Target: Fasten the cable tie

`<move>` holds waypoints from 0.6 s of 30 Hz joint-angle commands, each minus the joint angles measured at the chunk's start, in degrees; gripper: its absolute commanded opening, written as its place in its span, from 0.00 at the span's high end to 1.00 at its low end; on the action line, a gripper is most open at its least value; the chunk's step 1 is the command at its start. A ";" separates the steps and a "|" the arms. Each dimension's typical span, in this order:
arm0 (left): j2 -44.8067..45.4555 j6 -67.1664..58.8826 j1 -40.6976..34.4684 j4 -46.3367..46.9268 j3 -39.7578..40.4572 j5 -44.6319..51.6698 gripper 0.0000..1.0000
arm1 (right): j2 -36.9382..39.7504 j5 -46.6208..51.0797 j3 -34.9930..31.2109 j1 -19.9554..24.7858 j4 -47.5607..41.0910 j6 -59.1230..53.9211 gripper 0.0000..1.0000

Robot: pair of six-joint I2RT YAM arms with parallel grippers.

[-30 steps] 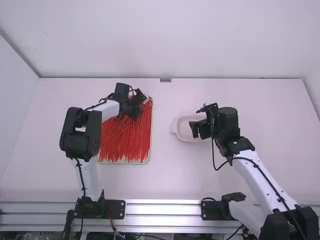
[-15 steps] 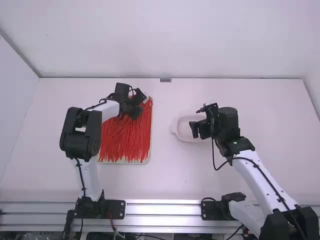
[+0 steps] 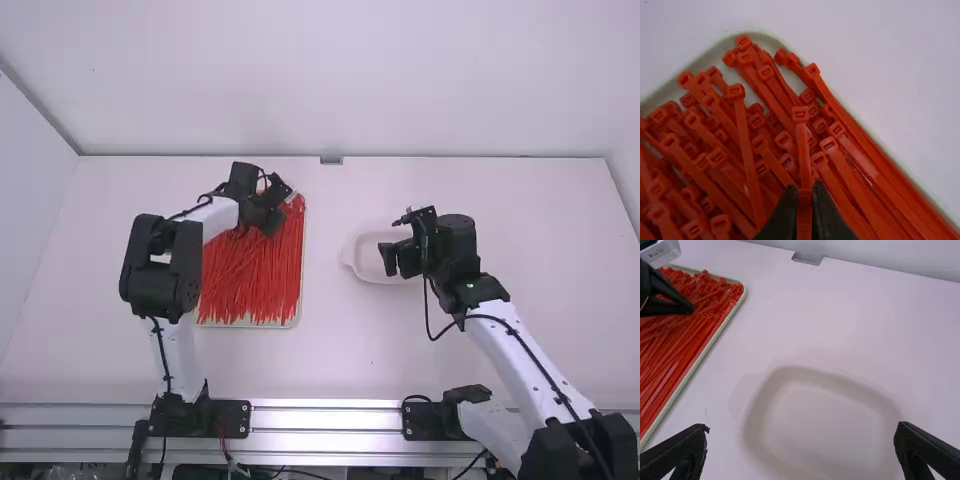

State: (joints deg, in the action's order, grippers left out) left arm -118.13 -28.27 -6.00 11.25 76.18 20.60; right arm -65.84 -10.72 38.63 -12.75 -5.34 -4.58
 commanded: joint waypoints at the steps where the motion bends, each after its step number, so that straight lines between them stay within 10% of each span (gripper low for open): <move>1: -0.68 0.46 0.04 1.14 2.14 0.98 0.98 | -0.48 0.09 1.84 -0.04 -0.02 0.24 0.00; 18: 0.00 3.37 0.59 11.17 14.29 1.03 0.98 | -0.48 0.09 1.84 -0.04 0.17 0.22 0.00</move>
State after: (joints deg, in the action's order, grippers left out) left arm -118.13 -26.11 -5.78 21.41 87.53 20.60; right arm -65.84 -10.72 38.63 -12.75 -5.32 -4.47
